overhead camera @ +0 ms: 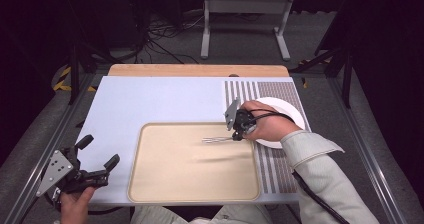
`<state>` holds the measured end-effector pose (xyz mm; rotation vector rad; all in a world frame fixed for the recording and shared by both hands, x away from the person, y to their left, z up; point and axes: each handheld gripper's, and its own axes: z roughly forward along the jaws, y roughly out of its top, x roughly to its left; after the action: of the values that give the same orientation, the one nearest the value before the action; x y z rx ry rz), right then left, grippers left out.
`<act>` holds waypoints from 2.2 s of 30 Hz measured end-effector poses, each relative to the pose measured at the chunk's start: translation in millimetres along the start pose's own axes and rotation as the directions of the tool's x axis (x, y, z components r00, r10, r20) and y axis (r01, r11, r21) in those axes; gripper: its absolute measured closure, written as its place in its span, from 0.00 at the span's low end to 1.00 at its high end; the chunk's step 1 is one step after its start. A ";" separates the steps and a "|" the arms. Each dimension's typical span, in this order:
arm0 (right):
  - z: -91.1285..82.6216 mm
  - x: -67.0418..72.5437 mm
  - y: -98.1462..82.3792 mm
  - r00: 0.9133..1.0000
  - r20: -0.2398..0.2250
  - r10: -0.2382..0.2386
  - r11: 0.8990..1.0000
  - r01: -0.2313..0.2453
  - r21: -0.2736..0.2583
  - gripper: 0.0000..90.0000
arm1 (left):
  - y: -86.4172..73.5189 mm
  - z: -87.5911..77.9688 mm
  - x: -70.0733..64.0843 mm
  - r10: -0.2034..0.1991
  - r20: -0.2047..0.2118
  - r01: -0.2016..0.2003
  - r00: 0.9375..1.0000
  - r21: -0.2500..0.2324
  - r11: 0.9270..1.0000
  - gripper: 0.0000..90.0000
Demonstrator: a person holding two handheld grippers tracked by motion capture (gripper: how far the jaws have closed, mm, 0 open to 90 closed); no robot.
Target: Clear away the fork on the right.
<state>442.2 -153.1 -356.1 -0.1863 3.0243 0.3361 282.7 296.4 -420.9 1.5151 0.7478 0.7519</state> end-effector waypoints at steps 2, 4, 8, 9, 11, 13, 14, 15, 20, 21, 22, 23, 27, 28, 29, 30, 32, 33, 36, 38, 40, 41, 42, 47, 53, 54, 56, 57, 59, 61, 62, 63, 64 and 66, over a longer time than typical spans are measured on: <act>3.9 -1.1 3.9 1.000 -0.003 -0.004 1.000 0.004 -0.001 0.96 | 0.0 0.0 0.0 0.000 0.001 0.000 1.000 0.000 1.000 0.01; 6.4 -2.3 6.7 1.000 -0.009 -0.009 1.000 0.010 0.004 0.96 | 0.0 -0.1 0.2 -0.001 -0.002 0.001 1.000 -0.002 1.000 0.01; 12.0 -4.1 11.8 1.000 -0.007 -0.015 1.000 0.015 -0.002 0.96 | 0.0 -0.2 0.4 0.001 0.000 -0.001 1.000 -0.001 1.000 0.01; 13.5 -4.6 13.0 1.000 -0.011 -0.018 1.000 0.018 -0.002 0.96 | -0.1 0.0 0.4 0.001 0.000 -0.001 1.000 -0.002 1.000 0.01; 14.8 -4.8 13.8 1.000 -0.009 -0.019 1.000 0.019 -0.004 0.96 | -0.3 0.3 0.8 0.001 0.002 -0.001 1.000 0.000 1.000 0.01; 17.7 -5.9 14.8 1.000 -0.017 -0.020 1.000 0.020 -0.005 0.96 | -0.6 0.9 0.9 -0.005 0.002 0.005 1.000 -0.004 1.000 0.01; 19.3 -6.6 15.3 1.000 -0.019 -0.022 1.000 0.022 -0.004 0.96 | -0.5 0.9 0.9 -0.005 0.002 0.005 1.000 -0.005 1.000 0.01; 22.8 -7.6 15.6 1.000 -0.023 -0.015 1.000 0.015 -0.002 0.96 | -0.2 0.9 0.7 -0.005 0.003 0.005 1.000 -0.006 1.000 0.01; 29.4 -9.5 15.6 0.999 -0.027 -0.017 1.000 0.017 0.001 0.96 | -0.2 1.0 1.1 -0.004 0.004 0.004 1.000 -0.002 1.000 0.01; 30.4 -9.9 15.7 0.999 -0.030 -0.017 1.000 0.017 0.002 0.96 | -0.2 1.0 1.1 -0.004 0.004 0.004 1.000 -0.002 1.000 0.01; 31.7 -10.5 15.5 0.999 -0.029 -0.017 1.000 0.017 0.001 0.96 | -0.3 1.3 0.9 -0.006 0.004 0.006 1.000 -0.005 1.000 0.01; 31.7 -10.5 15.5 0.999 -0.029 -0.017 1.000 0.017 0.001 0.96 | -0.4 1.4 0.8 -0.005 0.004 0.005 1.000 -0.005 1.000 0.01; 37.5 -12.4 15.3 0.999 -0.033 -0.014 1.000 0.014 0.008 0.96 | -0.3 1.0 0.8 -0.004 0.003 0.004 1.000 -0.005 1.000 0.01; 39.0 -12.6 15.3 0.999 -0.038 -0.010 1.000 0.011 0.013 0.96 | -0.2 0.7 1.0 -0.001 0.003 0.001 1.000 -0.003 1.000 0.01; 40.6 -12.7 15.3 0.999 -0.040 -0.011 1.000 0.011 0.010 0.96 | -0.2 0.6 1.1 -0.001 0.003 0.001 1.000 -0.004 1.000 0.01; 42.3 -13.1 15.6 0.999 -0.047 -0.013 1.000 0.014 0.017 0.96 | -0.2 0.5 1.1 -0.001 0.003 0.001 1.000 -0.004 1.000 0.00; 45.5 -13.1 15.9 0.999 -0.050 -0.012 1.000 0.013 0.019 0.96 | -0.2 0.3 1.2 -0.001 0.002 0.001 1.000 -0.002 1.000 0.01; 46.9 -13.4 16.3 0.998 -0.054 -0.015 1.000 0.016 0.021 0.96 | -0.3 0.2 1.4 -0.001 0.002 0.001 1.000 -0.002 1.000 0.01; 50.3 -13.6 16.9 0.998 -0.058 -0.012 1.000 0.013 0.021 0.96 | -0.1 -0.2 1.6 0.000 0.002 0.000 1.000 -0.001 1.000 0.01; 52.8 -14.0 17.5 0.998 -0.063 -0.014 1.000 0.015 0.027 0.96 | -0.1 -0.1 1.5 -0.002 0.002 0.002 1.000 -0.003 1.000 0.01; 54.9 -14.1 18.0 0.997 -0.073 -0.012 0.999 0.014 0.033 0.96 | -0.1 -0.1 1.6 -0.002 0.002 0.002 1.000 -0.002 1.000 0.01; 56.6 -13.9 18.2 0.998 -0.066 -0.013 0.999 0.015 0.031 0.96 | -0.1 -0.1 1.5 -0.001 0.002 0.001 1.000 -0.002 1.000 0.01; 58.3 -14.1 18.4 0.997 -0.075 -0.015 0.999 0.017 0.033 0.96 | -0.1 -0.1 1.5 -0.001 0.002 0.001 1.000 -0.002 1.000 0.01; 61.8 -13.1 18.6 0.996 -0.088 -0.002 0.999 0.007 0.052 0.96 | -0.1 -0.1 1.7 -0.002 0.003 0.002 1.000 -0.002 1.000 0.01; 66.5 -13.4 18.6 0.995 -0.094 -0.015 0.998 0.020 0.052 0.96 | -0.1 0.1 1.4 -0.003 0.005 0.003 1.000 -0.003 1.000 0.01; 66.7 -13.6 18.7 0.995 -0.097 -0.016 0.998 0.021 0.053 0.96 | 0.0 -0.1 1.6 -0.002 0.004 0.002 1.000 -0.002 1.000 0.01; 66.9 -13.2 18.6 0.995 -0.099 -0.011 0.998 0.017 0.058 0.96 | 0.0 -0.1 1.6 -0.002 0.004 0.002 1.000 -0.002 1.000 0.01; 67.0 -13.1 18.8 0.995 -0.100 -0.008 0.998 0.014 0.062 0.96 | 0.0 -0.1 1.5 -0.002 0.004 0.002 1.000 -0.002 1.000 0.01; 67.8 -13.4 18.9 0.995 -0.100 -0.014 0.998 0.020 0.058 0.96 | 0.0 0.0 1.4 -0.003 0.005 0.003 1.000 -0.002 1.000 0.01; 67.9 -13.6 18.9 0.995 -0.101 -0.013 0.998 0.019 0.057 0.94 | 0.1 -0.1 1.5 -0.002 0.005 0.002 1.000 -0.002 1.000 0.01; 67.3 -13.5 18.8 0.995 -0.102 -0.006 0.998 0.012 0.058 0.89 | 0.1 -0.2 1.5 -0.002 0.005 0.002 1.000 -0.002 1.000 0.00; 67.2 -14.0 18.7 0.995 -0.097 -0.008 0.999 0.012 0.043 0.86 | 0.1 -0.2 1.5 -0.002 0.005 0.002 1.000 -0.002 1.000 0.01; 66.3 -13.7 18.7 0.995 -0.100 0.003 0.999 0.000 0.037 0.85 | 0.0 -0.1 1.5 -0.003 0.004 0.003 1.000 -0.004 1.000 0.01; 64.6 -13.6 19.2 0.995 -0.099 0.003 1.000 0.000 0.026 0.85 | 0.0 0.0 1.5 -0.003 0.004 0.003 1.000 -0.004 1.000 0.01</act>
<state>458.2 -118.5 -413.3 -0.2047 3.1247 0.2967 283.6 297.7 -420.9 1.5112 0.7445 0.7476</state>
